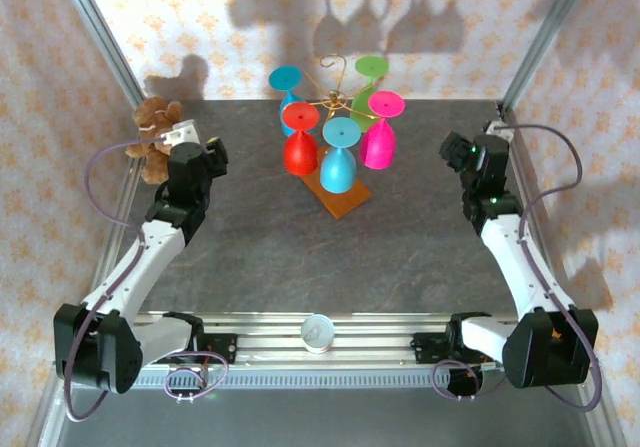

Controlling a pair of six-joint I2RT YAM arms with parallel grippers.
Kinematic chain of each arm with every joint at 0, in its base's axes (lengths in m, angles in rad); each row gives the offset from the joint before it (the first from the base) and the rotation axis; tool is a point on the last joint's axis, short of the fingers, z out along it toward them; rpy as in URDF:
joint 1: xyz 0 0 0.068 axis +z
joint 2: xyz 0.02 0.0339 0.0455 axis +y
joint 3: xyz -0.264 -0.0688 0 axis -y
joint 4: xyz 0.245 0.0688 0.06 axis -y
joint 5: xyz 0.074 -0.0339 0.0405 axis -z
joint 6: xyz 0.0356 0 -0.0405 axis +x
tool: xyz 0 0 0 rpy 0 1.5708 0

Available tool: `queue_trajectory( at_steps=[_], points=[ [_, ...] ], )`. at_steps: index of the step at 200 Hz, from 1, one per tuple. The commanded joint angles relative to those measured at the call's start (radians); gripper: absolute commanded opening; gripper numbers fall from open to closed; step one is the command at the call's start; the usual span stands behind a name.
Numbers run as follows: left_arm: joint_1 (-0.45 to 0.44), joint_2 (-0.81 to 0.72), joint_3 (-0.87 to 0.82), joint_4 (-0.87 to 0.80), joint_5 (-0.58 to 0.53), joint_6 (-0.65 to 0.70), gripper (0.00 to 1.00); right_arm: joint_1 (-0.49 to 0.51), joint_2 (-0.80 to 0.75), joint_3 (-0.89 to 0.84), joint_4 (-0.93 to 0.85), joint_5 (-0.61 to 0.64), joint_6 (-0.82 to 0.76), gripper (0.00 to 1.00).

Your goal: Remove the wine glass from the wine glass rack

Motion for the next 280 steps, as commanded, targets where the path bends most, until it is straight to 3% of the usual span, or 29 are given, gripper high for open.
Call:
queue_trajectory(
  at_steps=[1, 13, 53, 98, 122, 142, 199, 215, 280],
  points=[
    [-0.042, -0.010, 0.111, -0.312, 0.081, -0.108, 0.58, -0.001, 0.005, 0.144, -0.276, -0.284, 0.077, 0.66],
    [-0.058, -0.016, 0.150, -0.354, 0.113, -0.126, 0.58, -0.001, -0.006, 0.191, -0.277, -0.364, 0.117, 0.66],
    [-0.078, -0.031, 0.214, -0.404, 0.223, -0.147, 0.58, -0.001, 0.052, 0.310, -0.181, -0.669, 0.294, 0.81],
    [-0.097, -0.050, 0.227, -0.404, 0.265, -0.143, 0.61, -0.001, 0.203, 0.391, -0.003, -0.869, 0.476, 0.78],
    [-0.098, -0.062, 0.219, -0.405, 0.262, -0.142, 0.62, 0.001, 0.235, 0.393, 0.062, -0.891, 0.539, 0.74],
    [-0.098, -0.073, 0.214, -0.397, 0.258, -0.138, 0.62, 0.013, 0.258, 0.398, 0.092, -0.911, 0.556, 0.65],
    [-0.098, -0.079, 0.193, -0.375, 0.261, -0.142, 0.63, 0.044, 0.275, 0.407, 0.092, -0.929, 0.547, 0.53],
    [-0.098, -0.082, 0.189, -0.372, 0.258, -0.145, 0.63, 0.045, 0.282, 0.410, 0.090, -0.937, 0.554, 0.42],
    [-0.098, -0.105, 0.165, -0.343, 0.254, -0.145, 0.63, 0.045, 0.294, 0.410, 0.090, -0.948, 0.573, 0.27]
  ],
)
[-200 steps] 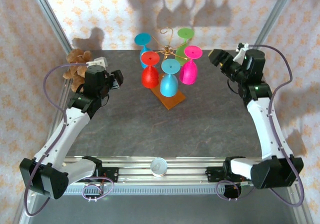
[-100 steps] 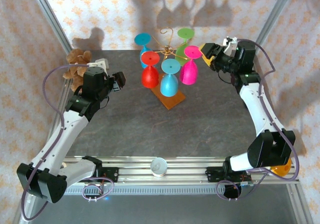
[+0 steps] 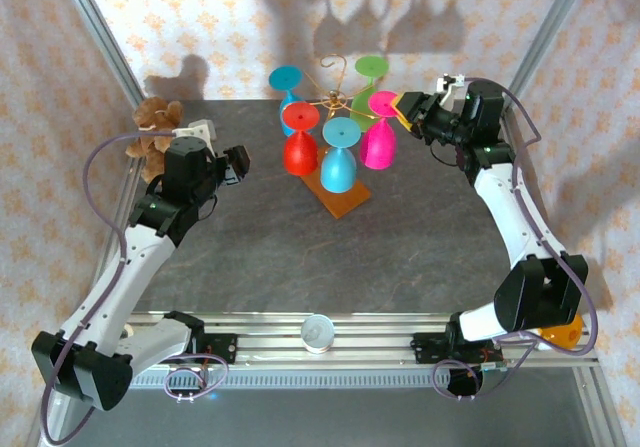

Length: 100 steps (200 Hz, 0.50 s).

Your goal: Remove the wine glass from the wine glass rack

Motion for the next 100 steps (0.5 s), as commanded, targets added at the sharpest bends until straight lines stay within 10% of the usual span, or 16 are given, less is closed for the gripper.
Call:
queue_trajectory(
  at_steps=[1, 100],
  points=[
    [-0.007, -0.019, -0.007, 0.033, 0.008, -0.010, 0.63, 0.003, 0.004, 0.036, 0.041, -0.028, 0.007, 0.26],
    [-0.007, 0.001, -0.008, 0.036, 0.019, -0.020, 0.63, 0.000, 0.006, 0.059, -0.004, -0.050, 0.005, 0.16]
  ],
)
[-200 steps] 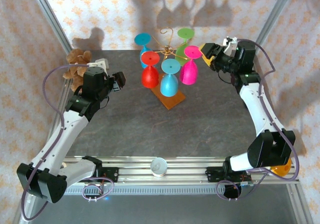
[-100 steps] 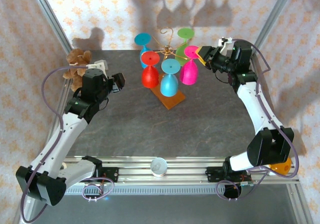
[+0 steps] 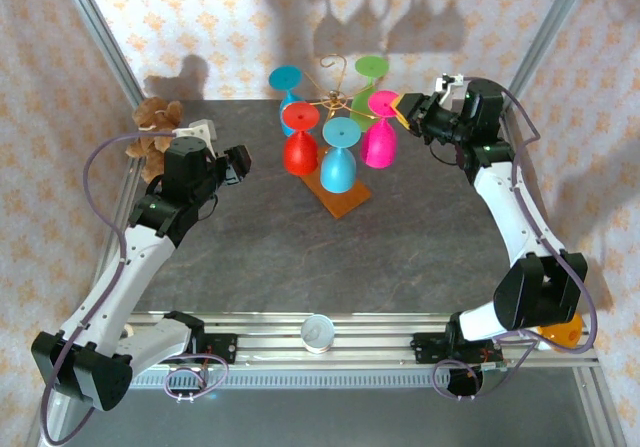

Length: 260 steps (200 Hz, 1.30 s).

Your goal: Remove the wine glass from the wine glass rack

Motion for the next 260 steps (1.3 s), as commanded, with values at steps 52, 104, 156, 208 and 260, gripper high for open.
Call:
queue_trajectory(
  at_steps=[52, 104, 156, 208, 260],
  points=[
    [-0.008, 0.000, -0.016, 0.039, -0.015, -0.010, 0.63, -0.008, 0.006, 0.059, -0.020, -0.053, -0.001, 0.15],
    [-0.007, -0.003, -0.013, 0.039, -0.023, -0.005, 0.63, -0.017, 0.020, 0.073, 0.002, -0.091, 0.055, 0.00],
    [-0.007, -0.006, -0.020, 0.040, -0.026, -0.006, 0.63, -0.020, 0.037, 0.111, 0.007, -0.137, 0.104, 0.00],
    [-0.007, -0.005, -0.016, 0.043, -0.030, -0.002, 0.63, -0.020, 0.029, 0.134, -0.104, -0.148, 0.029, 0.00],
    [-0.007, -0.001, -0.015, 0.043, -0.030, -0.002, 0.64, -0.019, 0.021, 0.129, -0.134, -0.166, -0.004, 0.00]
  ],
)
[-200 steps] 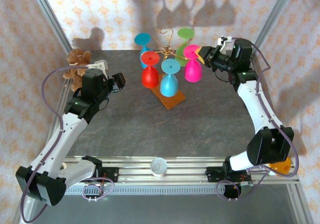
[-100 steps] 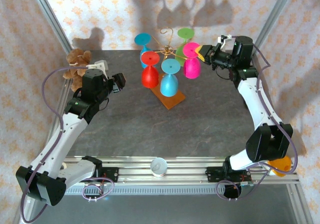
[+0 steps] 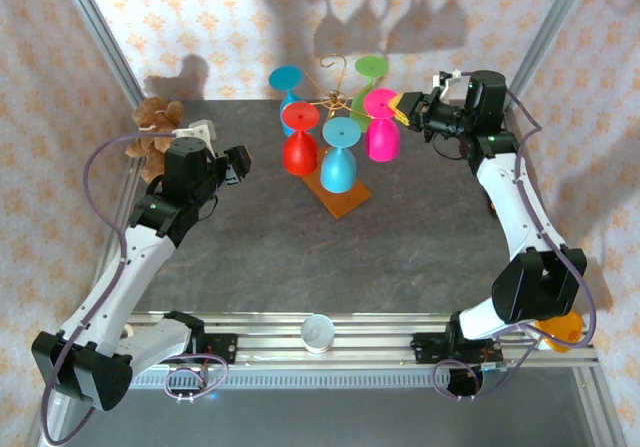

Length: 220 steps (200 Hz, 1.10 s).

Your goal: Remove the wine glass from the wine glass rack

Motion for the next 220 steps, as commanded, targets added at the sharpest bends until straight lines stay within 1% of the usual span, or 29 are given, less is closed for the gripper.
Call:
queue_trajectory(
  at_steps=[1, 117, 186, 220],
  points=[
    [-0.007, -0.001, -0.010, 0.040, -0.025, 0.000, 0.64, -0.003, -0.020, 0.033, -0.016, -0.036, -0.040, 0.00],
    [-0.007, 0.005, -0.011, 0.057, -0.009, -0.010, 0.64, 0.048, -0.004, 0.093, -0.073, -0.040, -0.100, 0.00],
    [-0.007, -0.001, -0.014, 0.055, -0.014, -0.003, 0.64, 0.065, 0.049, 0.164, -0.091, -0.017, -0.090, 0.00],
    [-0.006, 0.000, -0.014, 0.057, -0.015, -0.003, 0.64, 0.067, 0.079, 0.190, -0.072, -0.012, -0.065, 0.00]
  ],
)
